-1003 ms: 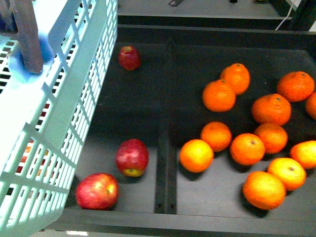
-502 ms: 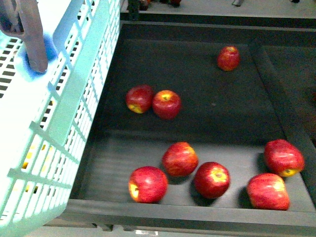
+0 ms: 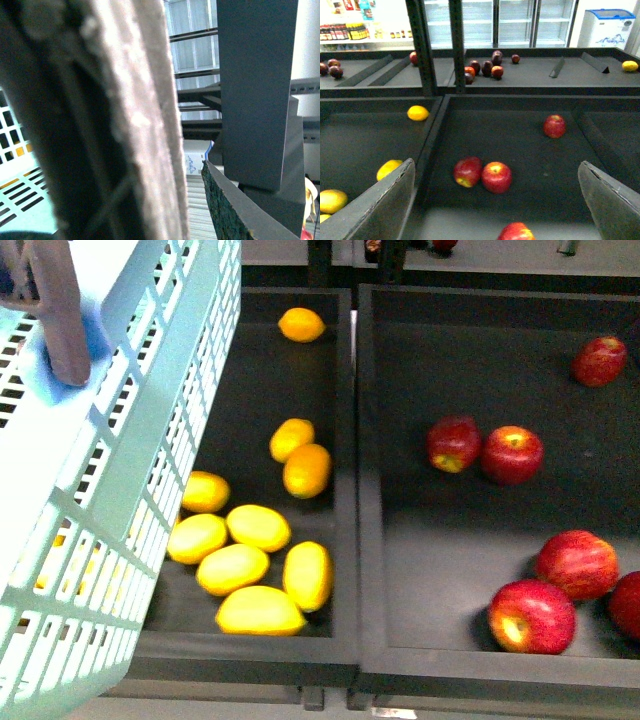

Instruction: Pick lemon and mango into basket

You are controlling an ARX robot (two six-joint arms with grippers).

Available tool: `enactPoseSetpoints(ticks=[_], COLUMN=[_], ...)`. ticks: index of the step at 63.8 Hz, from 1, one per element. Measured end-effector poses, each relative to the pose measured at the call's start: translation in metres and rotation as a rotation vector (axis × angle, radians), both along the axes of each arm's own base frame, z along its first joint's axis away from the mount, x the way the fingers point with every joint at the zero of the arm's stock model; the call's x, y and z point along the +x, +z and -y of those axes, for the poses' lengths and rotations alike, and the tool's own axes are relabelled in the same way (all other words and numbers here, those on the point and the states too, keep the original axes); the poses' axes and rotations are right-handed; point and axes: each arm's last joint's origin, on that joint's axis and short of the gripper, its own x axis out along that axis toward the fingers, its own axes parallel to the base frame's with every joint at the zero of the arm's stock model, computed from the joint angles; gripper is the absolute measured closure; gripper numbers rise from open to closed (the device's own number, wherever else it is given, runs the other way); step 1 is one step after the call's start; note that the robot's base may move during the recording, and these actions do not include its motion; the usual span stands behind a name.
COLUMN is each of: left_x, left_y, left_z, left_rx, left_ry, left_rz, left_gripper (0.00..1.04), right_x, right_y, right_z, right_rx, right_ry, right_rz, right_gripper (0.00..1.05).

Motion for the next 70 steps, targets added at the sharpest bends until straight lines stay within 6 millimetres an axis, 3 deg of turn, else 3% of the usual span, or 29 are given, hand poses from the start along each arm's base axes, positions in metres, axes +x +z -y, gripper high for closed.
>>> enactPoseSetpoints(ticks=[70], left_x=[0.0014], left_y=[0.0001], left_z=[-0.001], left_rx=[0.06], left_ry=[0.027], left_rz=[-0.034], left_gripper=[0.78], right_x=[0.0001], right_y=[-0.0002], right_z=[0.0001], right_rx=[0.0], right_ry=[0.003], right_rz=[-0.002], right_gripper=[0.09])
